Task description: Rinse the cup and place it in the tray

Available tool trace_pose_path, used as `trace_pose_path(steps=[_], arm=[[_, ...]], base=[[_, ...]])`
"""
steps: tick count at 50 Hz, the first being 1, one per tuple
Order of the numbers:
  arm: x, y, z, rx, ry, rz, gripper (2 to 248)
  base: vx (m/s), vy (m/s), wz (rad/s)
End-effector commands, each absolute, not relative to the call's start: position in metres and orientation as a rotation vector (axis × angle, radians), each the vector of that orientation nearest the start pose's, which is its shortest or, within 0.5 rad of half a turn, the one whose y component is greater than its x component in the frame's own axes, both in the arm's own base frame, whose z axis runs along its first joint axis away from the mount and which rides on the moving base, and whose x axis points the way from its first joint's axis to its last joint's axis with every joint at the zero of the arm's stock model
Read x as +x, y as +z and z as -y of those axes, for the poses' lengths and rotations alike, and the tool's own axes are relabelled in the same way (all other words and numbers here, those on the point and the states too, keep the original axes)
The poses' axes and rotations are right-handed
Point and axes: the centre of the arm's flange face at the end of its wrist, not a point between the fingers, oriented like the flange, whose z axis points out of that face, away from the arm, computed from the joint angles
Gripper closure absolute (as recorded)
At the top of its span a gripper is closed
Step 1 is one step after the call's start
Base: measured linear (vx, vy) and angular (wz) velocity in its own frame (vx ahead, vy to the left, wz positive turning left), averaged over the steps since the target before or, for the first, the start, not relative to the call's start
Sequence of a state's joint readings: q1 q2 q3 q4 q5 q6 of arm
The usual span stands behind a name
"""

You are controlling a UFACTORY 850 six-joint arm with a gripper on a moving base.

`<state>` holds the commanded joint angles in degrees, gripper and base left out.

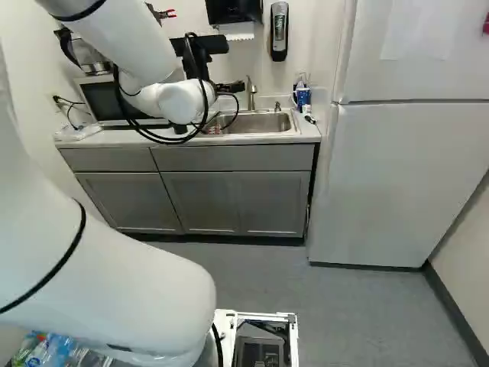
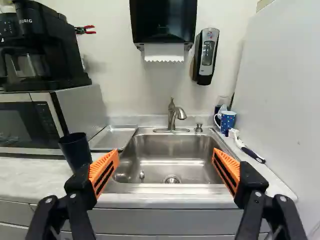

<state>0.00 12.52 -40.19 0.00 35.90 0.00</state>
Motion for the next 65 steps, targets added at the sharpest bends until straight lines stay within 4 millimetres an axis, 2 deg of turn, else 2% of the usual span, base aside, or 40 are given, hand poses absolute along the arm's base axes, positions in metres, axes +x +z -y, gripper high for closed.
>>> trace_pose_path(steps=[65], arm=[[0.456,0.664,0.000,-2.246,-2.197,0.000,3]], base=[[0.000,0.000,0.000]])
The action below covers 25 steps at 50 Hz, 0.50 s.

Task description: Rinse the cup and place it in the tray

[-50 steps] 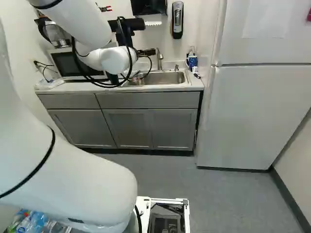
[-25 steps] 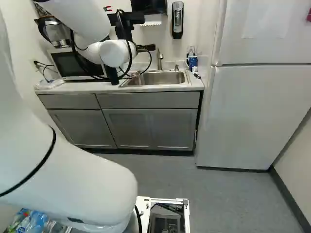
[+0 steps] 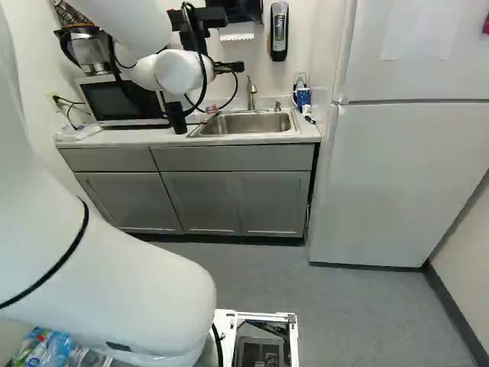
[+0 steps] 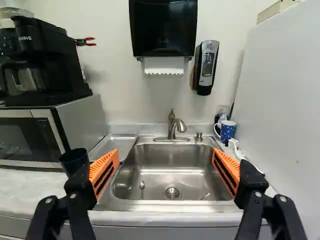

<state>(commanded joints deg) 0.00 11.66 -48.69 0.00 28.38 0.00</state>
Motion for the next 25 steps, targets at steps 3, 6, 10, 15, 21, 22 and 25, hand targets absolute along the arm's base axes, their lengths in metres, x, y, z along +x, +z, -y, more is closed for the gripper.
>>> trace_pose_path(steps=[3,6,10,15,21,22,25], arm=[[0.456,0.666,0.000,-2.246,-2.197,0.000,3],[0.457,0.669,0.000,-2.246,-2.197,0.000,3],[0.458,0.673,0.000,-2.246,-2.197,0.000,3],[0.459,0.677,0.000,-2.246,-2.197,0.000,3],[0.460,0.683,0.000,-2.247,-2.196,0.000,3],[0.461,0.684,0.000,-2.247,-2.196,0.000,3],[0.461,0.686,0.000,-2.248,-2.195,0.000,3]], base=[[0.000,0.000,0.000],[0.000,0.000,0.000],[0.000,0.000,0.000],[0.000,0.000,0.000],[0.000,0.000,0.000],[0.000,0.000,0.000],[0.000,0.000,0.000]])
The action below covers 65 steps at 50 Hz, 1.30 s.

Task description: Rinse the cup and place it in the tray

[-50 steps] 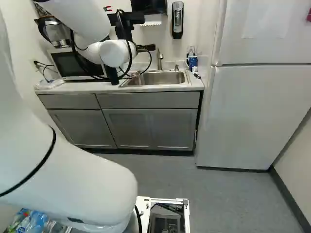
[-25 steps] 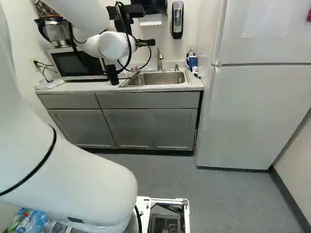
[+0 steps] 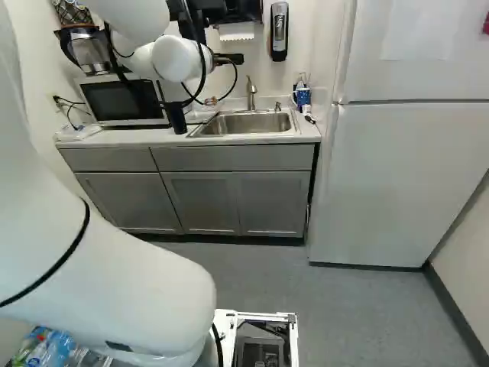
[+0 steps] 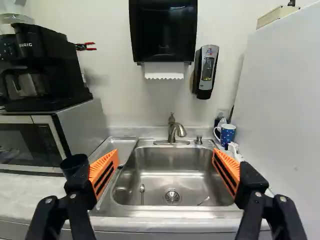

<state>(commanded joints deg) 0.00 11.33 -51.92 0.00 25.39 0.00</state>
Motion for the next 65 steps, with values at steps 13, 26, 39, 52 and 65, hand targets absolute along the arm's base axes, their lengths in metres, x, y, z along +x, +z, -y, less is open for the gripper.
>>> trace_pose_path(steps=[13,26,39,52,65], arm=[[0.464,0.698,0.000,-2.251,-2.192,0.000,3],[0.465,0.710,0.000,-2.257,-2.185,0.000,3],[0.464,0.713,0.000,-2.264,-2.178,0.000,3],[0.464,0.713,0.000,-2.264,-2.178,0.000,3],[0.464,0.713,0.000,-2.264,-2.178,0.000,3]], base=[[0.000,0.000,0.000],[0.000,0.000,0.000],[0.000,0.000,0.000],[0.000,0.000,0.000],[0.000,0.000,0.000]])
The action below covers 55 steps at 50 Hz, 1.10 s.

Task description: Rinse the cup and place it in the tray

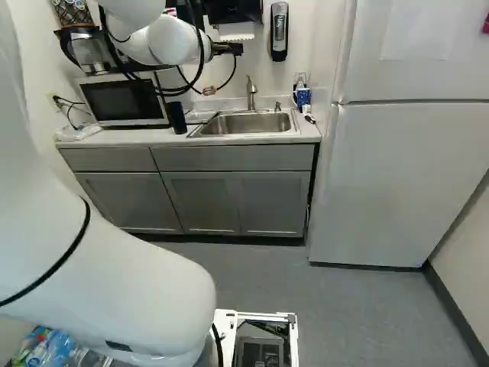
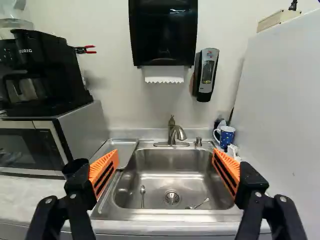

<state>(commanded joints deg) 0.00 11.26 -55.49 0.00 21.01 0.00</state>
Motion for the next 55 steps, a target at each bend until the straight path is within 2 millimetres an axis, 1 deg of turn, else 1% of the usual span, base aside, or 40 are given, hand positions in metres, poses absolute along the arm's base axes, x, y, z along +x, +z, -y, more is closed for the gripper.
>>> trace_pose_path(steps=[22,55], arm=[[0.4644,0.7127,0.0000,-2.264,-2.178,0.000,3],[0.4644,0.7127,0.0000,-2.264,-2.178,0.000,3]], base=[[0.006,0.000,-0.001],[0.062,-0.002,-0.001]])
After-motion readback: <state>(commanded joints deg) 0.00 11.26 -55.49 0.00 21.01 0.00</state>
